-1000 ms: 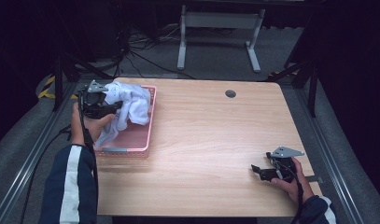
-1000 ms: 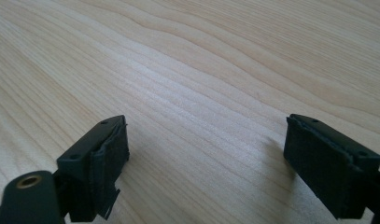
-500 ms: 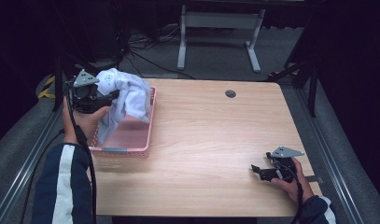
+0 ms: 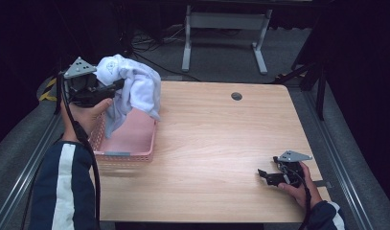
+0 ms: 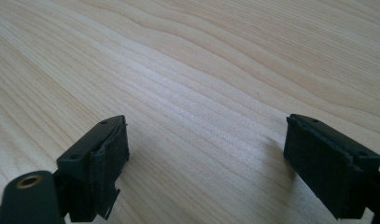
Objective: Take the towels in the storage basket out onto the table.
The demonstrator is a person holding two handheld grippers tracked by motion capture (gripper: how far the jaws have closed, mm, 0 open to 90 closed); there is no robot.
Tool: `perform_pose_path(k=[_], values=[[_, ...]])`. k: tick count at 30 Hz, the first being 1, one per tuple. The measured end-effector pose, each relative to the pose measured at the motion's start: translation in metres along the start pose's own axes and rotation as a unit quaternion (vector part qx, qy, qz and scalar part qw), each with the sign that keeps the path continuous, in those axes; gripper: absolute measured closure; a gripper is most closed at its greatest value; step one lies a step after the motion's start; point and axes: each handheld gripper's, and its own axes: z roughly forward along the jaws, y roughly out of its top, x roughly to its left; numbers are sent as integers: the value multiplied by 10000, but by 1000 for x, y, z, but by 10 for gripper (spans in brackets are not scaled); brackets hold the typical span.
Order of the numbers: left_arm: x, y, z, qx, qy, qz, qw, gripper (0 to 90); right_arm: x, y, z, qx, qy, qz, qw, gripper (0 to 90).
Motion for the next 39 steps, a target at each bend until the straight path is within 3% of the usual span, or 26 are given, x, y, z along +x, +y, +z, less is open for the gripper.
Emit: perform_pose_path(k=[10, 12, 14, 17, 18, 20, 22, 23, 28, 29, 31, 32, 33, 34, 36, 39], values=[[-41, 7, 34, -48, -646, 97, 9979, 620, 0, 0, 0, 2, 2, 3, 10000, 141], [-58, 9, 49, 6, -849, 183, 9962, 619, 0, 0, 0, 1, 2, 1, 10000, 141], [-63, 10, 54, 21, -925, 199, 9955, 619, 0, 0, 0, 1, 3, 1, 10000, 141], [-87, 7, 73, 100, -1268, 288, 9915, 618, 0, 0, 0, -6, 1, -14, 10000, 141], [-87, 7, 73, 100, -1268, 288, 9915, 618, 0, 0, 0, -6, 1, -14, 10000, 141], [-100, 3, 84, 189, -1446, 344, 9887, 617, 0, 0, 0, -6, 6, -16, 10000, 141], [-121, -7, 101, 337, -1661, 416, 9847, 616, 0, 0, 0, -6, 6, -18, 10000, 141], [-121, -7, 101, 337, -1661, 416, 9847, 615, 0, 0, 0, -4, 7, -19, 10000, 141], [-152, -31, 125, 726, -1926, 494, 9773, 609, 0, 0, 0, 9, 2, -8, 10000, 135], [-158, -37, 129, 792, -1983, 516, 9756, 608, 0, 0, 0, 10, -3, -1, 10000, 134], [-170, -54, 139, 1136, -2064, 631, 9698, 600, 0, 0, 0, 13, -7, 4, 10000, 131], [-170, -54, 139, 1136, -2064, 631, 9698, 599, 0, 0, 0, 13, -7, 4, 10000, 131], [-175, -64, 143, 1336, -2100, 758, 9656, 597, 0, 0, 0, 14, -8, 2, 10000, 131], [-175, -64, 143, 1336, -2100, 758, 9656, 595, 0, 0, 0, 14, -10, 0, 10000, 130], [-181, -79, 146, 1624, -2091, 934, 9598, 584, 0, 0, 0, 18, -14, 1, 10000, 131], [-186, -89, 147, 1736, -1974, 992, 9597, 520, 0, 0, 0, 30, -14, 4, 10000, 131]])
